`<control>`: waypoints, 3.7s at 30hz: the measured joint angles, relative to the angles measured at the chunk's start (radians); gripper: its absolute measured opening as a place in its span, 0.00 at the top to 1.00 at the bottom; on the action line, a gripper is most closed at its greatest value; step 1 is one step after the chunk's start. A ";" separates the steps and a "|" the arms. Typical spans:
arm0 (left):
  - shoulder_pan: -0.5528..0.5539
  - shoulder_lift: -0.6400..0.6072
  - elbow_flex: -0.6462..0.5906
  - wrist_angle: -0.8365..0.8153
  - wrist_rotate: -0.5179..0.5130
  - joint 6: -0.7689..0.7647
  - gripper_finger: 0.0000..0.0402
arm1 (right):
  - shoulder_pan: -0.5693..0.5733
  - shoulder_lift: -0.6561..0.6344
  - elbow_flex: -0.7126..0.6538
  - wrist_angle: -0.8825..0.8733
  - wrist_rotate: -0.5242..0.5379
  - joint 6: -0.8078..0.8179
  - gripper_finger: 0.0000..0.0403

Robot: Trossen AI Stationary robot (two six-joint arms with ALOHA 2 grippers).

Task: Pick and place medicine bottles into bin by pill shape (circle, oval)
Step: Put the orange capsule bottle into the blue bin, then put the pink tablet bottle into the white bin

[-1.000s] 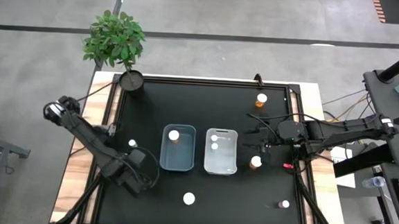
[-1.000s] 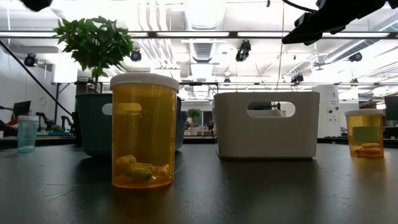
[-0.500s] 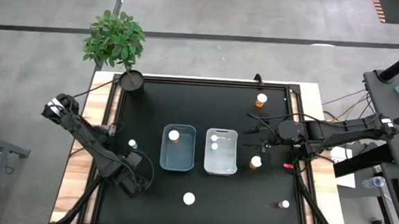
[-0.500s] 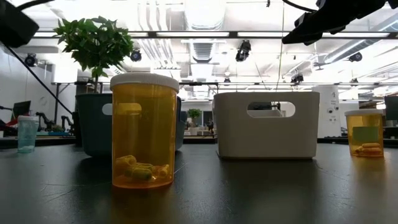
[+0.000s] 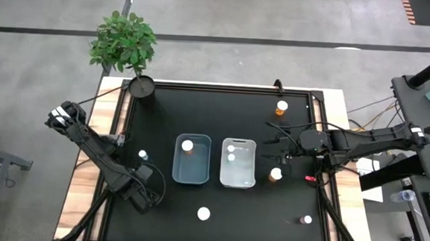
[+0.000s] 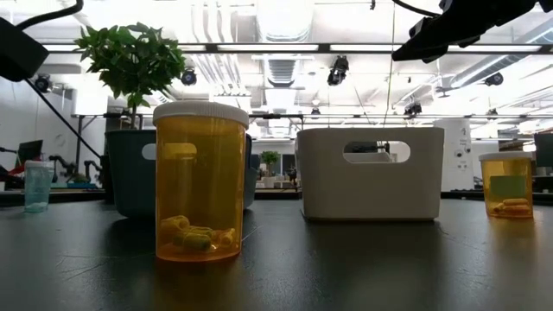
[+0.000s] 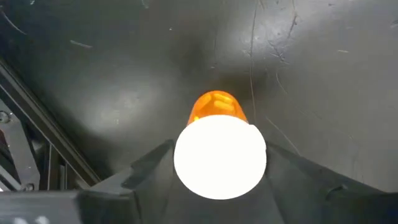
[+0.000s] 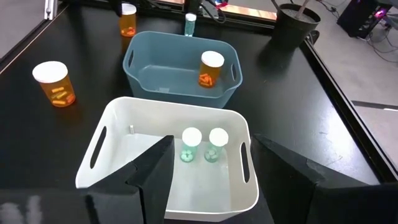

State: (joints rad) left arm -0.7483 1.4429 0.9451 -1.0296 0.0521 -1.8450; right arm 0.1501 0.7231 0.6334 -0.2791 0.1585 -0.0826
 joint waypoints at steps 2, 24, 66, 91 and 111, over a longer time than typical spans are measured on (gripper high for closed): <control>0.000 0.000 0.001 0.000 0.000 0.000 0.52 | 0.000 0.000 0.000 0.000 0.000 0.000 0.50; 0.174 0.019 0.351 -0.004 -0.093 0.323 0.50 | 0.000 0.000 0.000 0.008 0.001 -0.019 0.50; 0.616 0.258 0.355 -0.011 -0.171 0.990 0.50 | 0.000 0.000 0.000 0.007 0.001 -0.033 0.50; 0.618 0.257 0.312 0.030 -0.182 0.987 0.40 | 0.000 0.000 0.000 -0.001 0.001 -0.031 0.50; 0.579 0.106 0.331 0.084 -0.189 1.095 0.39 | 0.000 0.001 0.000 -0.001 0.002 0.130 0.50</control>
State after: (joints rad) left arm -0.1697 1.5493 1.2765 -0.9460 -0.1367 -0.7504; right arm 0.1501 0.7243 0.6335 -0.2802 0.1600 0.0476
